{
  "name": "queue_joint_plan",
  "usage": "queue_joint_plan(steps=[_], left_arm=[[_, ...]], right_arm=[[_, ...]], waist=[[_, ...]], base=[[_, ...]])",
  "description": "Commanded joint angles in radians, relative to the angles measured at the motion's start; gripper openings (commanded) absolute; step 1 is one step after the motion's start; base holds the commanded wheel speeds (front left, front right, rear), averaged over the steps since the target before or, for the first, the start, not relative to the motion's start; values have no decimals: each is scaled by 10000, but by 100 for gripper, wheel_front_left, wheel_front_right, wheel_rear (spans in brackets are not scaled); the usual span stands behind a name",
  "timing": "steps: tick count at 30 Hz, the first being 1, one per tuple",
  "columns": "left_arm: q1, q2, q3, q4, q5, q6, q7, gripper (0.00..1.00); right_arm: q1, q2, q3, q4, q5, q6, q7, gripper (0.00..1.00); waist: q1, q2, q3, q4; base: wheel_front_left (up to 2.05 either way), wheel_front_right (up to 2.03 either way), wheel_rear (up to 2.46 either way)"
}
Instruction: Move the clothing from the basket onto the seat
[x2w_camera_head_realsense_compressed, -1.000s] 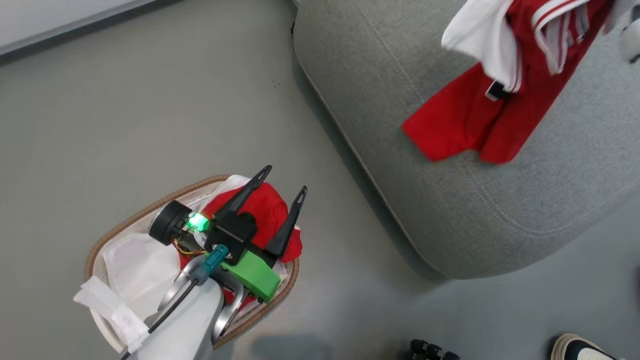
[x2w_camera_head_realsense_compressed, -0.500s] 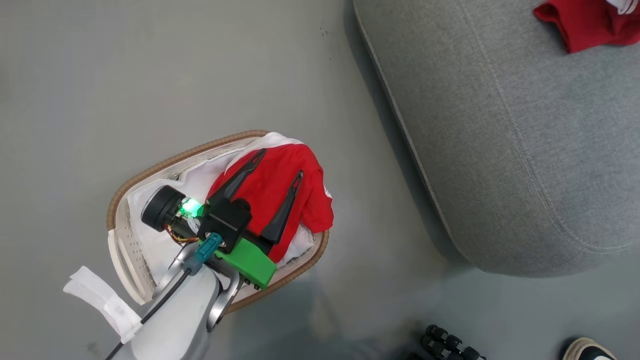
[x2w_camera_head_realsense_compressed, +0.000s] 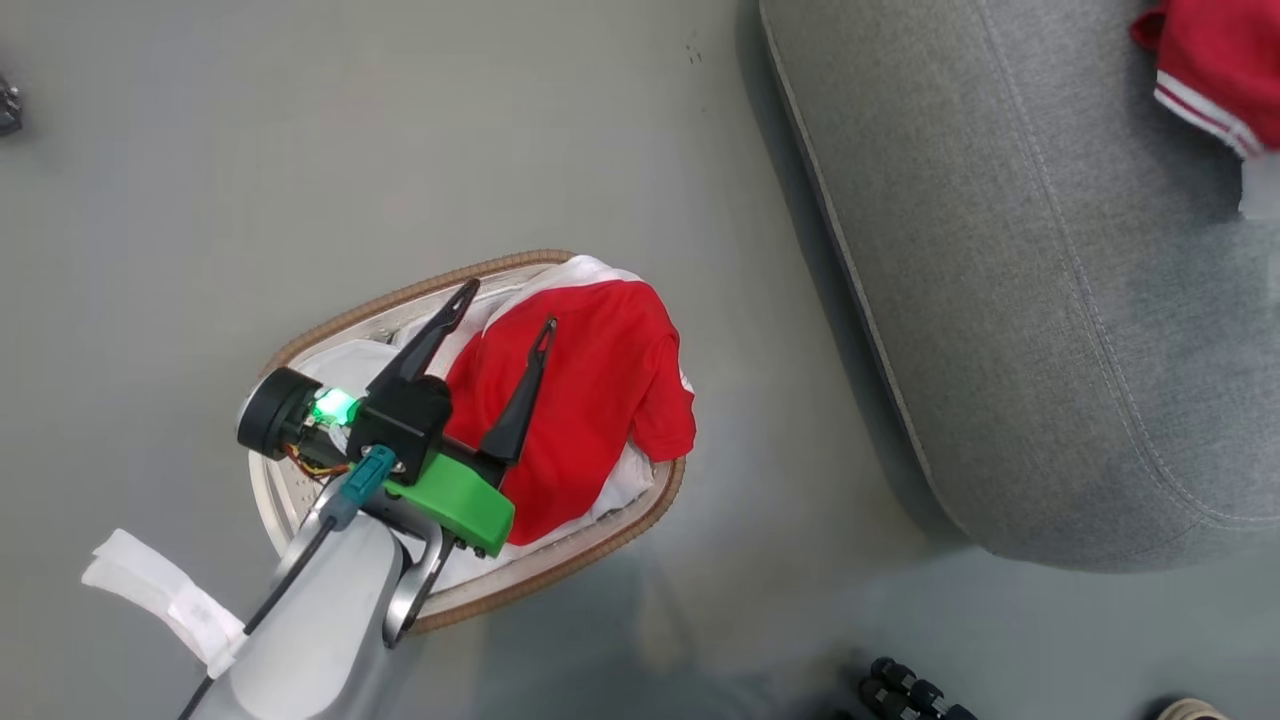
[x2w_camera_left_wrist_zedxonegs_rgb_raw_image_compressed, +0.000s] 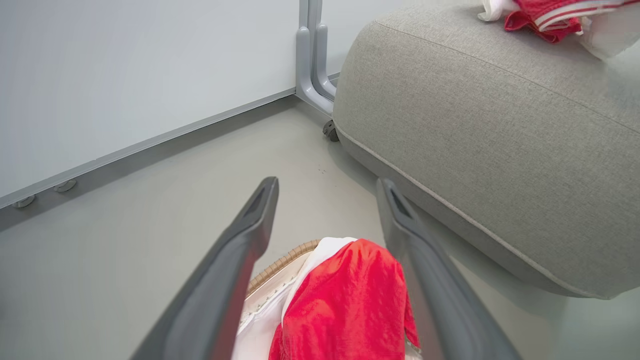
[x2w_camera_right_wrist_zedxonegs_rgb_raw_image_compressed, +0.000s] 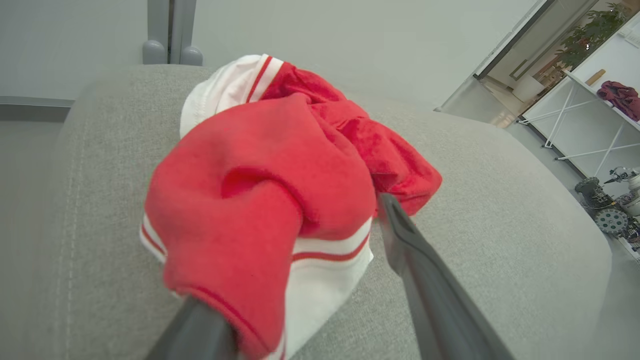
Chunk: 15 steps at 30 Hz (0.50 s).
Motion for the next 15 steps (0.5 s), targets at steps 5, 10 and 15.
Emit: queue_joint_plan(steps=[5,10,15], left_arm=[[311,-129,728,20,107,10,5,100],[674,-347,1518,134,236,17,5,100],[1023,-558,2243,227,387,60,6,100]], right_arm=[[1924,543,-123,-1301,221,-14,-22,100],[3204,1092,228,-2170,632,-14,-22,100],[3851,1577,1010,-2918,1187,-14,-22,100]], waist=[[-1,-1,-609,15],[-1,-1,-1116,89],[-1,-1,-1556,332]], base=[[0,0,0],[0,0,0],[0,0,0]])
